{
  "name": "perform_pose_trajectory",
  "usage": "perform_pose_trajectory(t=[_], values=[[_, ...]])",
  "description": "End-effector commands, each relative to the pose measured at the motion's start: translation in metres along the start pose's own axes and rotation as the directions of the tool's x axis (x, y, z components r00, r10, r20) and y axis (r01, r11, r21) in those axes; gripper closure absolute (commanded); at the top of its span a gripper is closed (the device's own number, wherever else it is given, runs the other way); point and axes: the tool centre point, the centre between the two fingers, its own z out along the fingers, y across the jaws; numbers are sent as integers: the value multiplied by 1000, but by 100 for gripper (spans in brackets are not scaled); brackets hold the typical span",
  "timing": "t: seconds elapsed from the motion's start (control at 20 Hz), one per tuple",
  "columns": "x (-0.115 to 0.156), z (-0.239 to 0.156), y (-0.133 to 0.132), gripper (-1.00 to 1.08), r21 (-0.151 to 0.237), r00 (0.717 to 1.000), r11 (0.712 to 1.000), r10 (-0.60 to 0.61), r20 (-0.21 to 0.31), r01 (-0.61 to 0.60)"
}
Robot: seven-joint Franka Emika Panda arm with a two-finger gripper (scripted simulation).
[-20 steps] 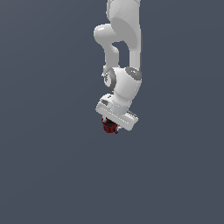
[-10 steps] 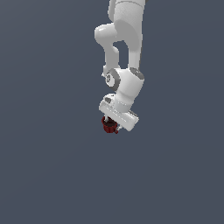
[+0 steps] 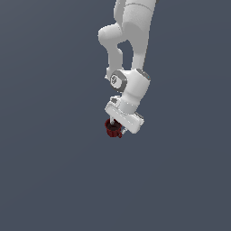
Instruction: Pick up the object and move it to a goal position.
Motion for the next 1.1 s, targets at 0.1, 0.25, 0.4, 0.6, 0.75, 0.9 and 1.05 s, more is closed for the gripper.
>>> perform_pose_trajectory(t=[0.1,0.25,0.4,0.6,0.75,0.9,1.05], values=[[-4,-3,-1,-60,18,999,999,49,-24,-48],[-5,-5,-1,-60,28,997,997,72,-35,-71],[-7,-6,-2,-60,37,995,995,90,-42,-89],[-8,-7,-2,-60,44,993,994,106,-47,-104],[-8,-8,-2,-60,47,993,993,111,-49,-109],[-8,-8,-2,-60,47,993,993,111,-49,-109],[-10,-8,-4,-60,47,992,993,113,-49,-110]])
